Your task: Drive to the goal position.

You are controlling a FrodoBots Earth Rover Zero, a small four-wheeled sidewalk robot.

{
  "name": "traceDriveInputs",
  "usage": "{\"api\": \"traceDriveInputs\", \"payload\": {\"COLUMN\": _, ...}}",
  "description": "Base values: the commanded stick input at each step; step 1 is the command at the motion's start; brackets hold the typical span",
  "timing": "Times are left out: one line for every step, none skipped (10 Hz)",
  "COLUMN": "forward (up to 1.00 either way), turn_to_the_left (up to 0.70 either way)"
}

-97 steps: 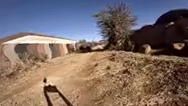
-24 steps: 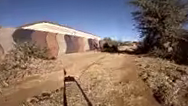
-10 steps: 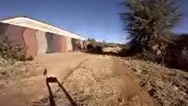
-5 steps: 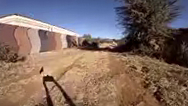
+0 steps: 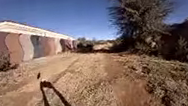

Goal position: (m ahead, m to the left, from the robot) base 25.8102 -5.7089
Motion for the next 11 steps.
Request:
{"api": "traceDriveInputs", "payload": {"forward": 0.5, "turn_to_the_left": 0.0}}
{"api": "traceDriveInputs", "payload": {"forward": 0.5, "turn_to_the_left": 0.0}}
{"api": "traceDriveInputs", "payload": {"forward": 0.5, "turn_to_the_left": 0.0}}
{"api": "traceDriveInputs", "payload": {"forward": 0.5, "turn_to_the_left": 0.0}}
{"api": "traceDriveInputs", "payload": {"forward": 0.5, "turn_to_the_left": 0.0}}
{"api": "traceDriveInputs", "payload": {"forward": 0.5, "turn_to_the_left": 0.0}}
{"api": "traceDriveInputs", "payload": {"forward": 0.5, "turn_to_the_left": 0.0}}
{"api": "traceDriveInputs", "payload": {"forward": 0.5, "turn_to_the_left": 0.0}}
{"api": "traceDriveInputs", "payload": {"forward": 0.5, "turn_to_the_left": 0.0}}
{"api": "traceDriveInputs", "payload": {"forward": 0.5, "turn_to_the_left": 0.0}}
{"api": "traceDriveInputs", "payload": {"forward": 0.5, "turn_to_the_left": -0.34}}
